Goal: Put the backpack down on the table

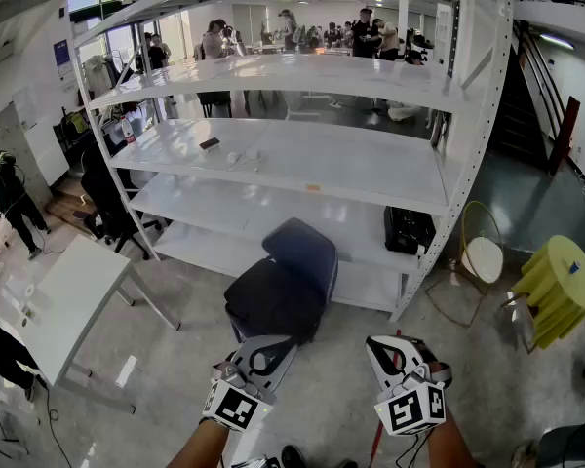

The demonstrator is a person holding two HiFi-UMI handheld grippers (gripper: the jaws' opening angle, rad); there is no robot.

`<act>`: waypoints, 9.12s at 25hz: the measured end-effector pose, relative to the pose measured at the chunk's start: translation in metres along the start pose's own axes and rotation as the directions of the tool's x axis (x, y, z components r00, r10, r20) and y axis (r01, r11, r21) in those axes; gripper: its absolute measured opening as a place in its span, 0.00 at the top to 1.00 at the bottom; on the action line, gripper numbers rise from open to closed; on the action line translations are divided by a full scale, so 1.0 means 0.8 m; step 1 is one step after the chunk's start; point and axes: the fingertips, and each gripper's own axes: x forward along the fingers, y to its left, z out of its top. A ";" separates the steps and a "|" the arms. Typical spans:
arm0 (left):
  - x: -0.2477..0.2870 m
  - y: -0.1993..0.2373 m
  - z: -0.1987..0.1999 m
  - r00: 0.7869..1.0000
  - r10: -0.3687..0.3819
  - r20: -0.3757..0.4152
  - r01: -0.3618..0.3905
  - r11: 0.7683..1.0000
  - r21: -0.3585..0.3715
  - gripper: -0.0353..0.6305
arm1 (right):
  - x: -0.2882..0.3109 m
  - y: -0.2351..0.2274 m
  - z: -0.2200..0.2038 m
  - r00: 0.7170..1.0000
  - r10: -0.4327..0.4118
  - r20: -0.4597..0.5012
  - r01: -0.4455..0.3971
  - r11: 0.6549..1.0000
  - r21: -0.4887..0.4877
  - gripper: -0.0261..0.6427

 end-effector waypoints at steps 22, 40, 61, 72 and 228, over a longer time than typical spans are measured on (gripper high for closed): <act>-0.004 -0.009 -0.003 1.000 -0.014 -0.011 0.014 1.000 -0.011 0.91 | -0.008 0.009 -0.004 1.000 -0.009 -0.005 0.009 0.999 0.035 0.92; -0.015 0.029 -0.053 1.000 -0.017 -0.023 0.016 0.998 -0.059 0.91 | 0.043 0.038 0.000 1.000 0.003 -0.025 0.000 0.995 0.103 0.92; -0.039 0.118 -0.164 0.995 0.012 -0.098 -0.025 0.990 -0.138 0.91 | 0.187 0.075 0.003 0.996 0.078 -0.033 -0.071 0.980 0.185 0.92; 0.042 0.198 -0.221 0.986 0.021 -0.168 -0.047 0.987 -0.157 0.91 | 0.309 0.035 -0.032 0.990 0.143 0.004 -0.140 0.963 0.231 0.92; 0.101 0.442 -0.631 0.973 -0.024 -0.229 -0.103 0.842 -0.529 0.71 | 0.779 0.156 -0.042 0.909 0.416 0.018 -0.330 0.693 0.641 0.90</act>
